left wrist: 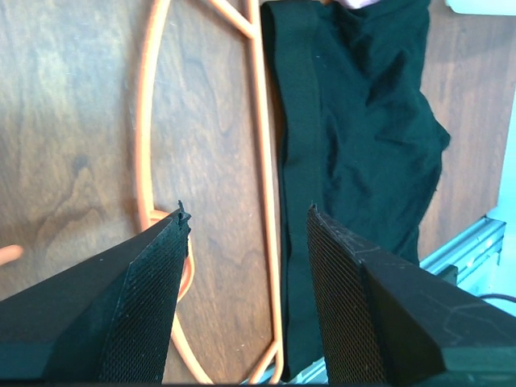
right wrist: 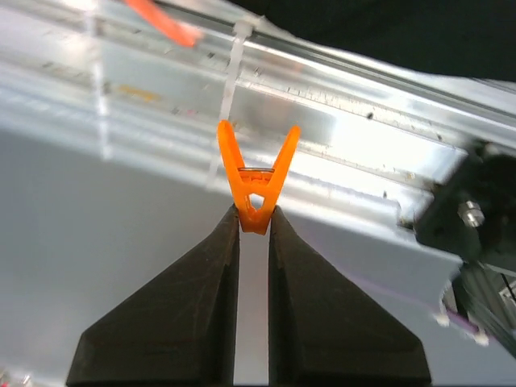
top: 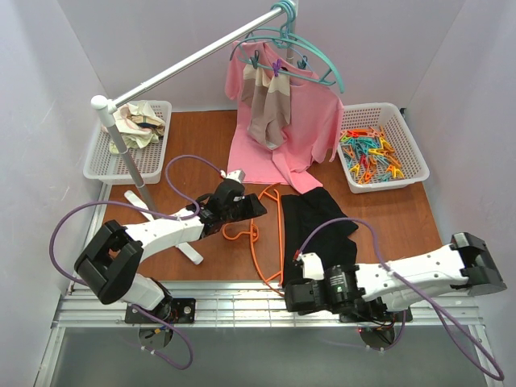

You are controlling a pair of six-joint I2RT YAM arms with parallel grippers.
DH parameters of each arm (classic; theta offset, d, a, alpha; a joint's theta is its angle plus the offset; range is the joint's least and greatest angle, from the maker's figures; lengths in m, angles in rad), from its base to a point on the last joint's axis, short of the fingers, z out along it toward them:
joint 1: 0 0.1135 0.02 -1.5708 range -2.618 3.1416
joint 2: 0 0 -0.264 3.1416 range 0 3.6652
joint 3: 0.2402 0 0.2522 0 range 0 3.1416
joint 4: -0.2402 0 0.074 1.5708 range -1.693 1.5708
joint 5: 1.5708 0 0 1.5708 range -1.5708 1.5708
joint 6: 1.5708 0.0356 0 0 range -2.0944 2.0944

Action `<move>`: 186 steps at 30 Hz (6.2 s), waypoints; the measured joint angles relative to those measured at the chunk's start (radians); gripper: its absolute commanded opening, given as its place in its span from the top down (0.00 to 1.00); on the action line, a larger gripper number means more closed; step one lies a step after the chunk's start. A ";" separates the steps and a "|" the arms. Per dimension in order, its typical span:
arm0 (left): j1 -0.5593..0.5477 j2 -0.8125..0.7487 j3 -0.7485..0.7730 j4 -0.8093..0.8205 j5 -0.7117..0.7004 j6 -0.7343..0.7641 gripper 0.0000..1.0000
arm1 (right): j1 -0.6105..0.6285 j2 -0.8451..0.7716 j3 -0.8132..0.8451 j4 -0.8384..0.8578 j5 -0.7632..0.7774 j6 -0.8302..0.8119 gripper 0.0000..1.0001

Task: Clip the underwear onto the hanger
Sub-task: Pick up the clamp at the center of the board, then adjust the hanger at the center of the board.

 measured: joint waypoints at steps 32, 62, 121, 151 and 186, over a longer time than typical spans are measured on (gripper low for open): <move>0.362 -0.160 -0.115 0.467 0.742 -0.056 0.47 | -1.229 0.218 0.398 0.323 -0.724 -1.070 0.99; 0.181 -0.063 -0.059 0.518 0.827 -0.068 0.51 | -1.298 0.262 0.286 0.469 -1.477 -1.088 0.99; 0.135 0.021 -0.041 0.572 0.824 -0.127 1.00 | -1.358 0.290 0.235 0.497 -1.459 -1.146 0.60; 0.135 0.197 -0.006 0.320 0.282 -0.021 1.00 | -1.297 0.494 0.178 0.579 -0.693 -1.192 0.99; 0.131 0.286 0.049 0.281 0.184 0.015 1.00 | -1.184 0.634 0.335 0.609 -0.569 -1.198 0.91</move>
